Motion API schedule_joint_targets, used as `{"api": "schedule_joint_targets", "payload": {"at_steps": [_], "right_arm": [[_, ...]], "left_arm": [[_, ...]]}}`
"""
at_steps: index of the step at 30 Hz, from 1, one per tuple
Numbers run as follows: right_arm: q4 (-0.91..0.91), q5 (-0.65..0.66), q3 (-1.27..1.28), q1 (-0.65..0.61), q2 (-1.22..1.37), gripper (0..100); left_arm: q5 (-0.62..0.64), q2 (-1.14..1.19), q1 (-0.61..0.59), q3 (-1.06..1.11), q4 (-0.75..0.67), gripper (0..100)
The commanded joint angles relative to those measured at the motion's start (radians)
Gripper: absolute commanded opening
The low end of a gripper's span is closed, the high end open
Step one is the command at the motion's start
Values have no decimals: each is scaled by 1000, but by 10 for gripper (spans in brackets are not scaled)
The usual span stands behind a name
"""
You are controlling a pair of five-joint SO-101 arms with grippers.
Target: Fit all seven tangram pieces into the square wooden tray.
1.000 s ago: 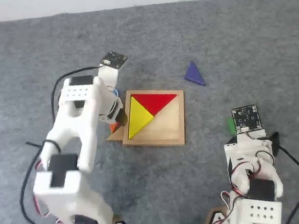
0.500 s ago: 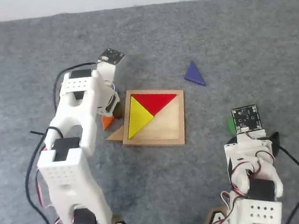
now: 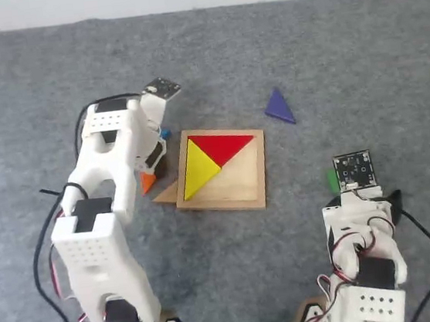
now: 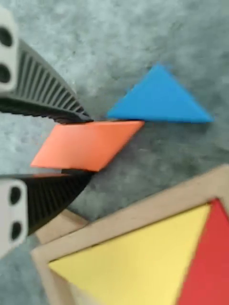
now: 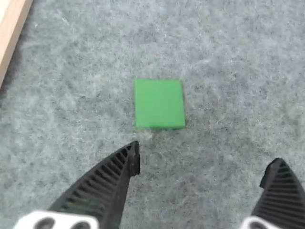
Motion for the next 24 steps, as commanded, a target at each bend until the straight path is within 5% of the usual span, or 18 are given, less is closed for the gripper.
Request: {"api": "schedule_joint_targets", "payload": {"at_steps": [1,14,20,24], "right_arm": [[2,9,18,12,1,391],[2,9,18,12,1,391],[2,9,18,12,1,391],[2,9,18,12,2,391]], "left_arm": [[-23,-5,0,-27,72,25],[-9,-290,-37,-68,224,17],[-9,-249,-52,5,104,211],[-15,-216,-46,119,-9,179]]}}
